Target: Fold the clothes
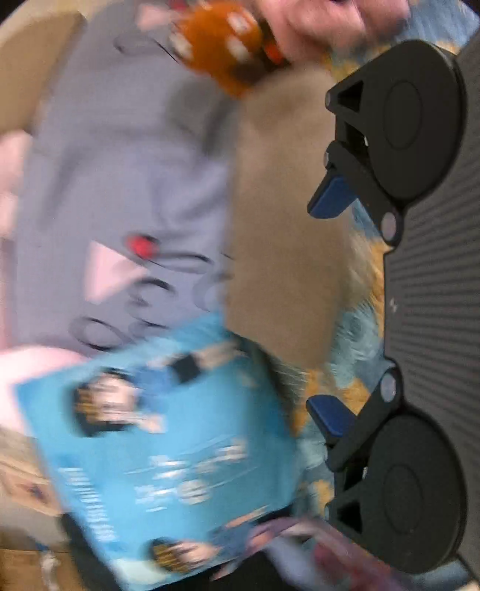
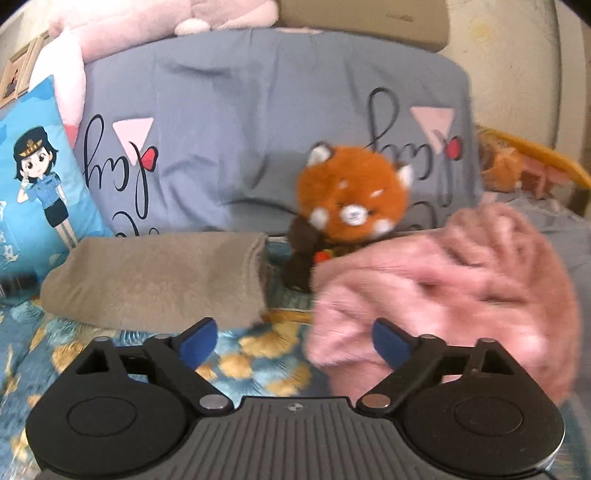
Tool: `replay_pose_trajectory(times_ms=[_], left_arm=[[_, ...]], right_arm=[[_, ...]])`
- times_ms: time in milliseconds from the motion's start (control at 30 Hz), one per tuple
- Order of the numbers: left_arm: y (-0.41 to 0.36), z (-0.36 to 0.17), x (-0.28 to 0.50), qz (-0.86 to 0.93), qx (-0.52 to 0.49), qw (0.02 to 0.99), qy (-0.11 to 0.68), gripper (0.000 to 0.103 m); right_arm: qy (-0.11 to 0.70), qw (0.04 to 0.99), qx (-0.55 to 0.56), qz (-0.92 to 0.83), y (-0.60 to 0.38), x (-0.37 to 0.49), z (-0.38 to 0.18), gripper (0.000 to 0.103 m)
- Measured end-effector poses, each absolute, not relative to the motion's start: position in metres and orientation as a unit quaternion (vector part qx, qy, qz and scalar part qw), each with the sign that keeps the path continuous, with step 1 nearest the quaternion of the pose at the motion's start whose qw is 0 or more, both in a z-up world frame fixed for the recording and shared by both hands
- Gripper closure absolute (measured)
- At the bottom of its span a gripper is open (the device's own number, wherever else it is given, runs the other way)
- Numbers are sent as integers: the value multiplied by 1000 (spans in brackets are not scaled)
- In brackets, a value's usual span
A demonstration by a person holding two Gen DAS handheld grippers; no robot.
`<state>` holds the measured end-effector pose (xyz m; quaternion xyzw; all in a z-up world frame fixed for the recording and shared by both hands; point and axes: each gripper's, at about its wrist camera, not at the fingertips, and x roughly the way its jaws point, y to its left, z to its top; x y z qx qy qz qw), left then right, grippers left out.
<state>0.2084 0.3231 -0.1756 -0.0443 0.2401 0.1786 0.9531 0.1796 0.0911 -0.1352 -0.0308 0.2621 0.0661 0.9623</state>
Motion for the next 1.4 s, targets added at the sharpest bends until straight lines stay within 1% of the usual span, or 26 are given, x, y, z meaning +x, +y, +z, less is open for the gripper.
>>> replay_pose_trajectory(times_ms=[100, 200, 333, 467, 633, 833, 1100, 1400], left_arm=[[290, -114, 184, 161, -25, 957, 242, 0], [249, -69, 160, 158, -5, 956, 245, 0], [190, -27, 123, 130, 27, 964, 229, 0], [129, -2, 91, 137, 69, 963, 222, 0], [79, 8, 52, 137, 78, 962, 222, 0], [50, 3, 16, 115, 36, 965, 234, 0], [37, -17, 11, 99, 32, 959, 262, 0], [51, -35, 9, 105, 18, 954, 281, 0]], right_arm=[[254, 965, -15, 58, 60, 145, -98, 1], [242, 969, -11, 59, 33, 116, -65, 0], [248, 966, -50, 48, 9, 85, -34, 0], [236, 969, -35, 60, -16, 51, -17, 0], [245, 967, -30, 66, -39, 20, -17, 0], [271, 959, -54, 58, -50, -1, -32, 0], [274, 958, -78, 21, -43, -11, -51, 0], [295, 954, -50, 21, -39, -6, -67, 0]])
